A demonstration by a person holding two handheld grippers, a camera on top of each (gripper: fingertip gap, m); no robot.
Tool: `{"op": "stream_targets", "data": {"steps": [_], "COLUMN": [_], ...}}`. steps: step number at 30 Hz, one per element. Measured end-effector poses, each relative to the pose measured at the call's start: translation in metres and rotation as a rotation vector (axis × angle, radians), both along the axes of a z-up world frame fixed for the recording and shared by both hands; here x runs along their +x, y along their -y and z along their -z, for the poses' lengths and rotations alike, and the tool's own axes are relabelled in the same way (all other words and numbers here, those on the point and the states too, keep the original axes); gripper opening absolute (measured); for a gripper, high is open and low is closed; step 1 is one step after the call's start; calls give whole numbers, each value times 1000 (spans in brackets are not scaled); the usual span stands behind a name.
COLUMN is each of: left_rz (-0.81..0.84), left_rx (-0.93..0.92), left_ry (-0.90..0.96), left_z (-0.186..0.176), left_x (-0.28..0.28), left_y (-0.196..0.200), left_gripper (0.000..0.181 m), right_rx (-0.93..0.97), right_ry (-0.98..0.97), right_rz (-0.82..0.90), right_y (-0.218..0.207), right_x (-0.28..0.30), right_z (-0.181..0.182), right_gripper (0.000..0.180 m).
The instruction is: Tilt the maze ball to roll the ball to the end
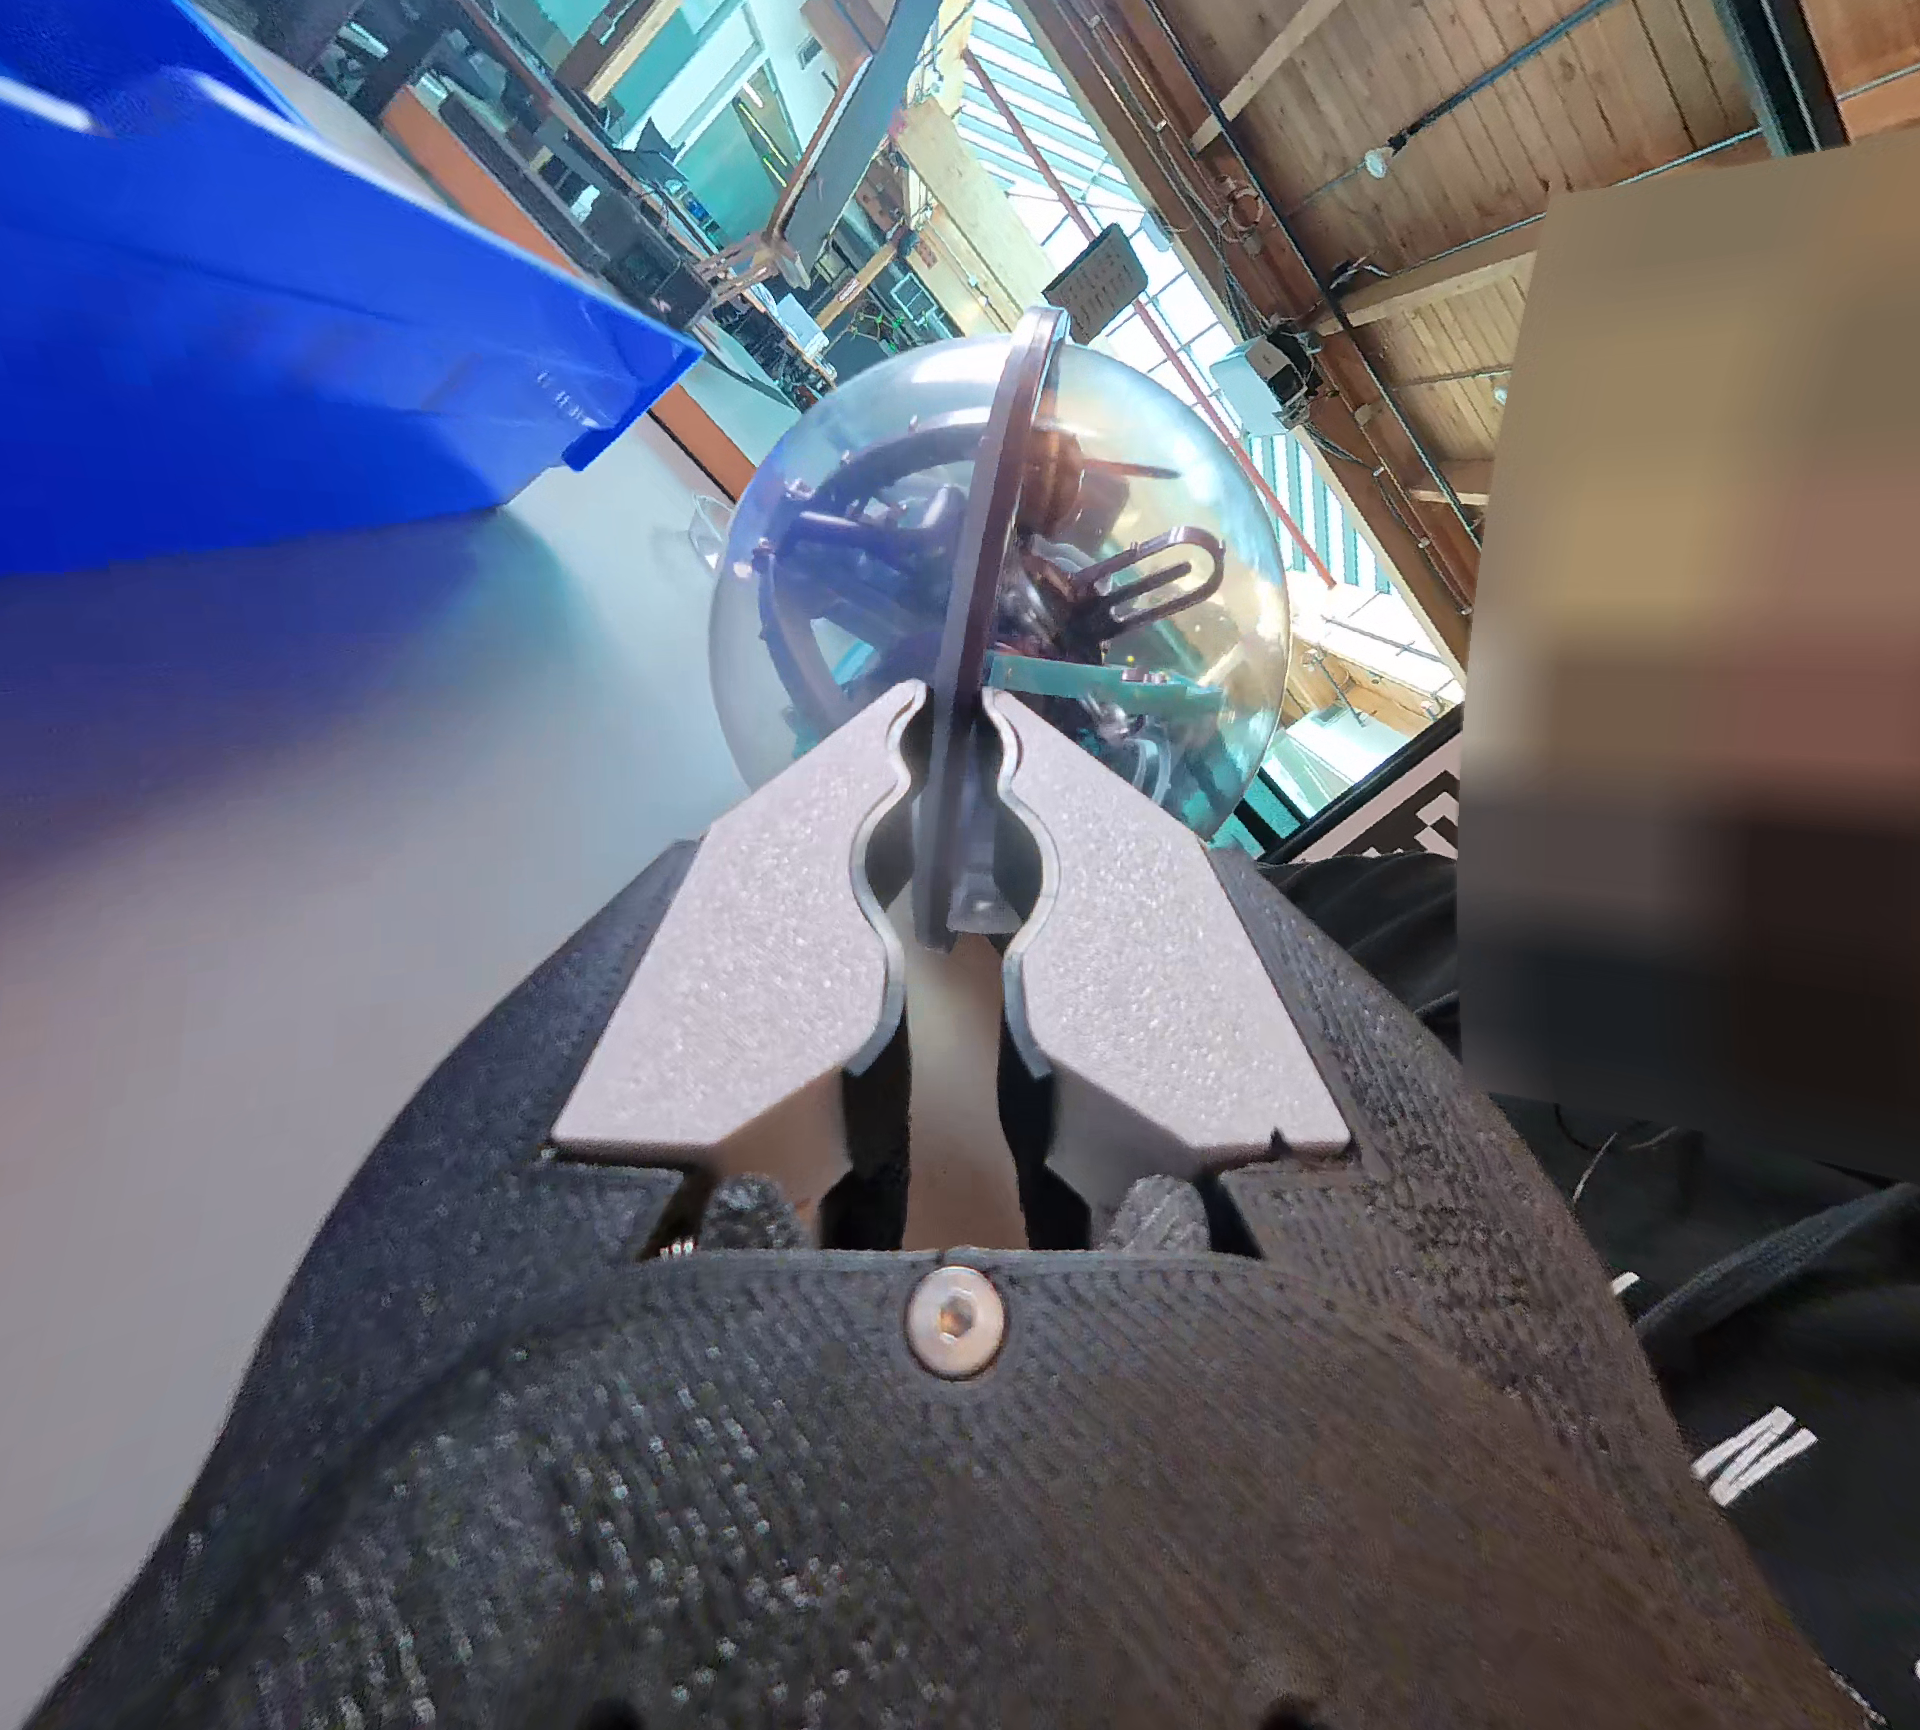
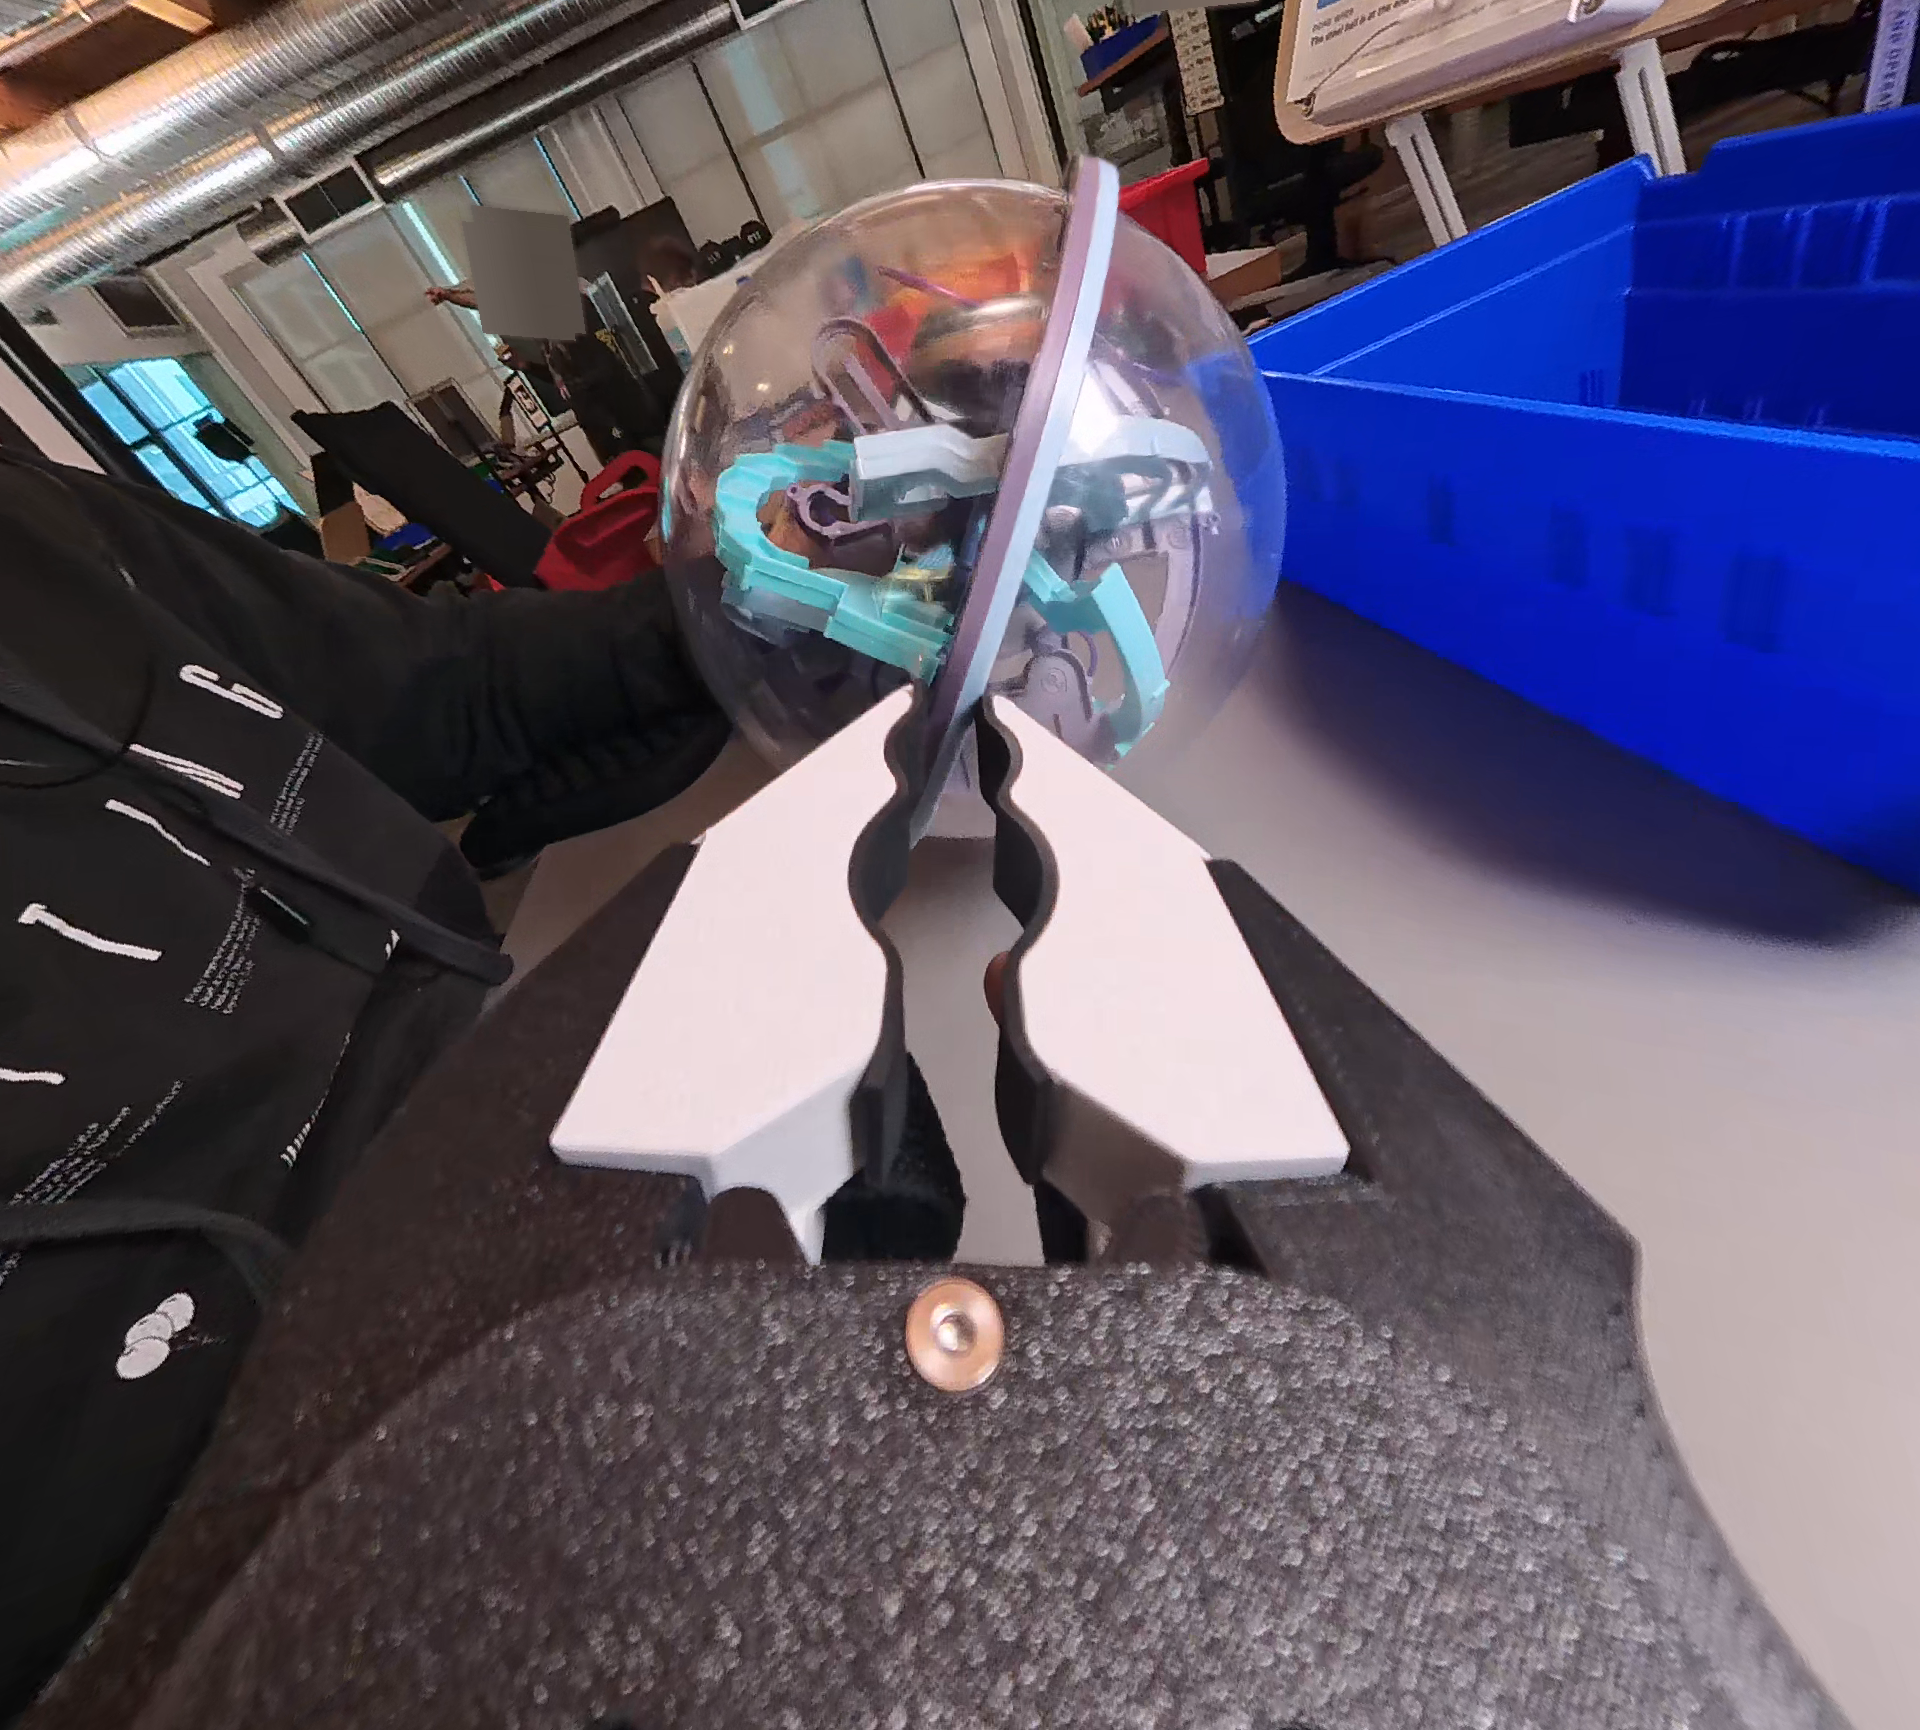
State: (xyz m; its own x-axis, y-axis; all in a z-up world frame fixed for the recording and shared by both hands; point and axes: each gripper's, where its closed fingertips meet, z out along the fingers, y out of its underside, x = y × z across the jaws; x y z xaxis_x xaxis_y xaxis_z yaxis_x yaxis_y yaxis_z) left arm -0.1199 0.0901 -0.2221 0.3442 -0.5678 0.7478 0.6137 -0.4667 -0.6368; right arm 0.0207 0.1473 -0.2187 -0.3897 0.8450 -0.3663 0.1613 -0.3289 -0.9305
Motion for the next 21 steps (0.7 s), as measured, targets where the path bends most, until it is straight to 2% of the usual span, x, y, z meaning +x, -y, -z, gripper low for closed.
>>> {"op": "stream_targets", "data": {"steps": [3,8,14,21], "left_rz": [-14,-14,-19,-58], "left_rx": [28,97,173,141], "left_ry": [-29,-96,-111,-114], "left_z": [-9,-28,-56,-69], "left_x": [3,15,27,30], "left_y": [2,5,4,-1], "left_gripper": [6,6,6,7], "right_rx": [-56,-253,-354,-502], "right_ry": [4,-38,-49,1], "right_rz": [-1,-12,-11,-41], "right_y": [-5,-20,-31,-34], "right_x": [0,3,4,1], "right_z": [1,-9,-12,-5], "right_gripper": [6,6,6,6]}}
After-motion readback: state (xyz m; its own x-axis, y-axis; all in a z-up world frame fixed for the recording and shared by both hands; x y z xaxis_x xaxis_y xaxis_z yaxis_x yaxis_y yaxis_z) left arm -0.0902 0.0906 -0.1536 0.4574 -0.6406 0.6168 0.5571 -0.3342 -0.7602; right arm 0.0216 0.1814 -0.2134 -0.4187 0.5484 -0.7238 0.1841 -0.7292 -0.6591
